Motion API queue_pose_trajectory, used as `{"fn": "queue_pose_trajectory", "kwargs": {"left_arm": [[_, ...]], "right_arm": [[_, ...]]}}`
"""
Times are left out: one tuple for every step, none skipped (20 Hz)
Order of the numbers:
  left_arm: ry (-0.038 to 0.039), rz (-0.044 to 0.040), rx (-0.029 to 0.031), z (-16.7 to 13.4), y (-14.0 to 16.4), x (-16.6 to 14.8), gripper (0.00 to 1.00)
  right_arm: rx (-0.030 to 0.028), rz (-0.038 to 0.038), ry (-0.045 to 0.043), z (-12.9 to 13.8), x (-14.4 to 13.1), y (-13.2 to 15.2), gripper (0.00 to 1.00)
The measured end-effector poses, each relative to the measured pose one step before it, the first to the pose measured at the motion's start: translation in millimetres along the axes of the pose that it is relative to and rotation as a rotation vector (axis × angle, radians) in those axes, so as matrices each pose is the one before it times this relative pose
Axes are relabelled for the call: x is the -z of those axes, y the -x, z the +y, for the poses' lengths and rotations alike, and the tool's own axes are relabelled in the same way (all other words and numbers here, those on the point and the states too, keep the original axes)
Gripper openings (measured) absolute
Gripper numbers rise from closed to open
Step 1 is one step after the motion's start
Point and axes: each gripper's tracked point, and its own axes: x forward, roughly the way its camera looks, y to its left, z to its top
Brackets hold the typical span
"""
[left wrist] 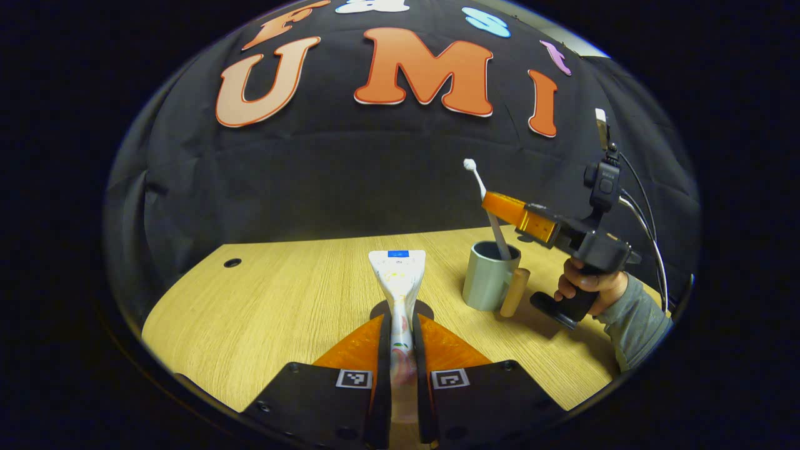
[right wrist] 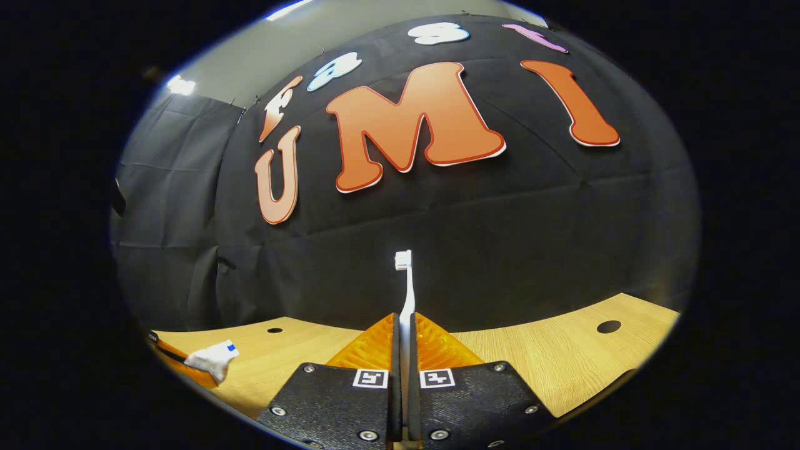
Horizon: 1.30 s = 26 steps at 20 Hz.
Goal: Put the toothbrush and toothpaste on the desktop into the cup, then pick up the cup and place it on the coaster on the desktop.
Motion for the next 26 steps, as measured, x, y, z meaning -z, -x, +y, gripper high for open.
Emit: {"fn": "queue_pose_trajectory", "kwargs": {"left_arm": [[-0.01007, -0.01563, -0.01001, 3.62, 2.17, -8.07, 0.2], [-0.00914, -0.01016, -0.01014, 4.46, -0.41, -4.63, 0.2], [-0.00242, -0.00865, -0.00665, 4.54, 0.05, -4.8, 0.2], [0.00609, -0.00527, -0.00531, 4.98, -2.2, -2.43, 0.2], [0.01106, -0.00451, 0.00098, 2.1, -1.03, -3.12, 0.2], [0.01451, -0.00464, 0.00044, 1.48, -3.24, -3.44, 0.2], [0.01099, -0.00256, 0.00379, 0.0, -1.9, -4.06, 0.2], [0.00779, -0.0048, -0.00197, 2.29, -0.65, -2.68, 0.2], [-0.00076, -0.00194, -0.00139, 1.1, -1.66, -2.96, 0.2], [0.00151, -0.00703, -0.0053, -0.45, -2.39, -3.1, 0.2], [0.00217, -0.00618, 0.00286, -1.3, -2.31, -3.63, 0.2], [0.00949, -0.00808, 0.00034, 0.53, -2.32, -3.88, 0.2], [0.00912, -0.00965, 0.00405, -1.67, -2.35, -4.27, 0.2], [0.00791, -0.01055, 0.00052, -0.63, -3.5, -4.18, 0.2], [0.00318, -0.01691, 0.00368, -1.12, -3.4, -5.9, 0.2], [0.00414, -0.01733, 0.00435, -0.18, -4.45, -5.43, 0.2], [0.00656, -0.01966, 0.00835, -0.61, -7.32, -7.49, 0.2], [0.00465, -0.01741, 0.0109, -2.44, -5.39, -5.21, 0.2], [0.00619, -0.01288, 0.01122, -2.96, -5.62, -5.4, 0.2], [0.00587, -0.01746, 0.01411, -3.38, -3.78, -4.67, 0.2], [0.00691, -0.01701, 0.01082, -3.47, -3.29, -5.21, 0.2], [0.00495, -0.01595, 0.01129, -8.59, -3.75, -3.37, 0.2], [0.00509, -0.01668, 0.01301, -8.33, -4.22, -4.14, 0.2], [0.00441, -0.01662, 0.01144, -7.24, -3.07, -2.45, 0.2], [0.00581, -0.01854, 0.00951, -6.37, -5.32, -4.48, 0.2], [0.00613, -0.01568, 0.00743, -4.85, -4.11, -3.18, 0.2]], "right_arm": [[0.00386, 0.01393, -0.00743, -0.4, 2.58, 1.27, 0.05], [0.00323, -0.00021, -0.00099, 0.66, -0.96, 3.17, 0.05], [0.00674, -0.00048, 0.00574, -1.03, -1.85, 3.26, 0.05], [0.00427, -0.00338, 0.00361, -0.79, -1.89, 3.45, 0.05], [0.00258, -0.00318, 0.00035, -0.55, -1.36, 4.74, 0.06], [0.00238, 0.00633, 0.00105, 0.38, 0.72, 2.68, 0.06], [0.00215, 0.00418, 0.00433, -0.49, 0.11, 3.92, 0.06], [0.00517, 0.00713, 0.00929, -0.63, 0.51, 4.0, 0.06], [0.00268, 0.00729, 0.0087, -0.47, -0.07, 3.43, 0.06], [-0.00075, 0.00111, 0.00482, 0.44, 0.59, 4.39, 0.06], [0.0013, 0.00505, 0.00443, -0.06, -1.22, 2.55, 0.06], [0.00007, 0.00395, 0.00473, 0.37, 0.38, 4.01, 0.06], [0.00395, 0.00653, 0.00757, -0.73, -0.29, 3.81, 0.06], [-0.00076, 0.00805, 0.00824, 0.23, 0.99, 4.59, 0.05], [-0.00665, 0.00617, 0.01036, 1.78, 0.31, 5.36, 0.05], [-0.00107, 0.01317, 0.01209, -0.31, -0.16, 5.52, 0.05], [0.00514, 0.02677, 0.0103, -2.06, 3.93, 3.99, 0.06], [0.00101, 0.0149, 0.00314, -1.73, 2.31, 6.7, 0.09], [-0.00121, 0.01191, -0.00221, -1.28, 1.81, 5.48, 0.16], [0.00386, 0.01214, 0.00126, -1.59, 1.35, 4.44, 0.2], [0.00513, 0.00458, 0.00516, -2.3, 1.35, 5.41, 0.29], [0.00562, 0.00077, 0.00653, -3.42, -0.28, 5.7, 0.31], [0.00405, -0.0051, 0.00157, -3.01, -1.09, 5.49, 0.36], [0.00472, -0.00373, -0.00216, -2.87, -1.46, 6.0, 0.43], [0.00226, -0.00351, -0.00578, -3.17, -1.58, 4.77, 0.45], [0.00192, -0.00049, -0.00566, -2.55, -0.32, 5.29, 0.48]]}}
